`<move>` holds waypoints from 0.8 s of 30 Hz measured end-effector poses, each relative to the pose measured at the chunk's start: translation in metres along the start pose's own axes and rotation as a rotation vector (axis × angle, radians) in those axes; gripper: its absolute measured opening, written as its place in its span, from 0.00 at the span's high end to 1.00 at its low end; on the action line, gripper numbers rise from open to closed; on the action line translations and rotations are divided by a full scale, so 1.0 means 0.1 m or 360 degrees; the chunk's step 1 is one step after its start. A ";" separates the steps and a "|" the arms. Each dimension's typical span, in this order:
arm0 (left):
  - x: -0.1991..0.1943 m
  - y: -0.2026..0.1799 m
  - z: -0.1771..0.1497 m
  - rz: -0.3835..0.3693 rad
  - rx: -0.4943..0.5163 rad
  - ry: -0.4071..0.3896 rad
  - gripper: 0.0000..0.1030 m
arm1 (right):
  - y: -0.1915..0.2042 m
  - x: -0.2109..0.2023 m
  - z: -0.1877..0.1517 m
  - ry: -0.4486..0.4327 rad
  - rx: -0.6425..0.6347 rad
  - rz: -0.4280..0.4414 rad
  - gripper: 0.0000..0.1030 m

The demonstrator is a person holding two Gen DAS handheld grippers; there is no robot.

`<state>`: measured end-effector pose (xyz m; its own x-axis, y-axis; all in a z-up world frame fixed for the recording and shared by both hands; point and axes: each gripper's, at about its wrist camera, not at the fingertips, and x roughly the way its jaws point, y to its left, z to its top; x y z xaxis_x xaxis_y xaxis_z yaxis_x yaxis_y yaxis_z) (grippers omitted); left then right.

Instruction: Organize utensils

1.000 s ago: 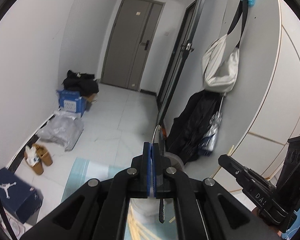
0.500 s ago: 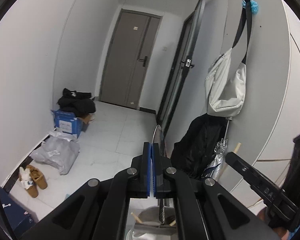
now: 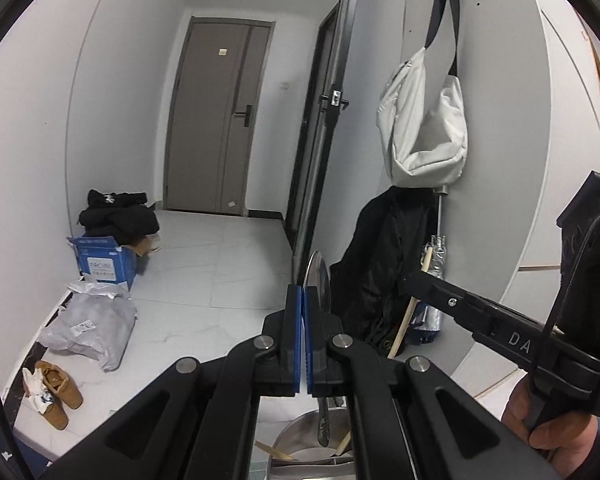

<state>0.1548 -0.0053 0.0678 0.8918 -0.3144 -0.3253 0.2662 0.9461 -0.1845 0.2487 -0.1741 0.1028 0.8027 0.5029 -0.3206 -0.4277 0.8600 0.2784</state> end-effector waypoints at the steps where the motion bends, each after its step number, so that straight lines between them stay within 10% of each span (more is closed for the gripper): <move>1: 0.02 -0.01 0.01 0.0000 0.0019 0.0003 1.00 | 0.00 0.00 -0.03 -0.0001 -0.0007 0.0000 0.95; 24: -0.02 -0.14 -0.15 -0.0060 0.0149 0.0178 1.00 | 0.08 0.07 -0.56 0.0257 -0.0070 0.0087 0.95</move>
<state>0.1436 -0.0188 0.0574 0.8354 -0.3517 -0.4223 0.3364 0.9349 -0.1132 0.2278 -0.1585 0.0518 0.7021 0.5533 -0.4482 -0.4894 0.8322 0.2608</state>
